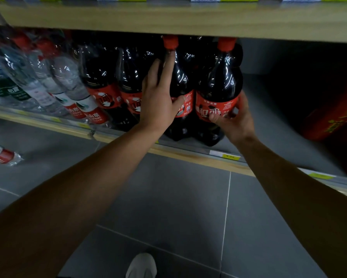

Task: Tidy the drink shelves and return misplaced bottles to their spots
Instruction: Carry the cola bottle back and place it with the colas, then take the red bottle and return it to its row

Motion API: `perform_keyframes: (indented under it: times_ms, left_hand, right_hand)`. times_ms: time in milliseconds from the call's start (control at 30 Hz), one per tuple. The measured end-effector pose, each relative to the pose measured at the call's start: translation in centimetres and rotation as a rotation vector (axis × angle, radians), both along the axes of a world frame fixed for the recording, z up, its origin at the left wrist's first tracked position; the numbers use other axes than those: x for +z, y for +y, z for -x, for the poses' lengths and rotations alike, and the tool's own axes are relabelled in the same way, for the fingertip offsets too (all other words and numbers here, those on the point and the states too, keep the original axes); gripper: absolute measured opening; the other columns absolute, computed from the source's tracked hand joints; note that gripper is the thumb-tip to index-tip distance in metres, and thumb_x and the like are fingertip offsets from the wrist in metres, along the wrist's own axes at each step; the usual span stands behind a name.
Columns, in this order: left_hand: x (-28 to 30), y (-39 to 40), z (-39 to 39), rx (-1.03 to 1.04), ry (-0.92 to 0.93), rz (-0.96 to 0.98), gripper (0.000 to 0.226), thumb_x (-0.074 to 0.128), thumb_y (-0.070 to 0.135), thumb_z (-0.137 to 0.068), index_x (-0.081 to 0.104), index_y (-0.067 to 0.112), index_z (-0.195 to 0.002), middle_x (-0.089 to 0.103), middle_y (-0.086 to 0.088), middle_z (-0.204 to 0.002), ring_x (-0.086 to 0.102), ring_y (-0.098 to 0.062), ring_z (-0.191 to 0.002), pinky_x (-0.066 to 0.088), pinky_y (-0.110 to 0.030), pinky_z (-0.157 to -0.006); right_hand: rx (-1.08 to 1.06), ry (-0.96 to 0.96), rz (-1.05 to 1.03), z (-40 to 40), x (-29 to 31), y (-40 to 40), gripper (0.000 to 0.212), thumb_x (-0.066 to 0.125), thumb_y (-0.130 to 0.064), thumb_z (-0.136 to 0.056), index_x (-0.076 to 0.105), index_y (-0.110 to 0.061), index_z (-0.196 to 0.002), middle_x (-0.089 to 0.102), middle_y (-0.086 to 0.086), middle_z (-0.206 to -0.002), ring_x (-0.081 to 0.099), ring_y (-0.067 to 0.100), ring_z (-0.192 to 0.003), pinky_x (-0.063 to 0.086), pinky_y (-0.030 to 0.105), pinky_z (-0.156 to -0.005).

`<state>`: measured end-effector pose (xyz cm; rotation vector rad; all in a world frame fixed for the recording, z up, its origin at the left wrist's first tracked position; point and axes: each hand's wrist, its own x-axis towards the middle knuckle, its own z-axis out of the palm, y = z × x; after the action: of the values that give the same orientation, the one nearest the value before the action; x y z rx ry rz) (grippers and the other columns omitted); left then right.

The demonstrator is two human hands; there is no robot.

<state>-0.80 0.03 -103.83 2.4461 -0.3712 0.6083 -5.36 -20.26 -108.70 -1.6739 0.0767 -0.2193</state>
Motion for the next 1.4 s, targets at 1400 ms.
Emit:
perform_keyframes:
  times_ms: [1400]
  left_hand:
    - [14.8, -39.1, 24.4, -1.104, 0.318, -0.477, 0.076, 0.058, 0.043, -0.079, 0.044, 0.013, -0.148, 0.043, -0.015, -0.151, 0.041, -0.034, -0.136, 0.035, -0.042, -0.113]
  right_hand:
    - [-0.666, 0.807, 0.606, 38.9, 18.3, -27.3, 0.099, 0.079, -0.045, -0.077, 0.025, -0.017, -0.155, 0.03, 0.007, -0.157, 0.025, 0.03, -0.145, 0.027, 0.041, -0.118]
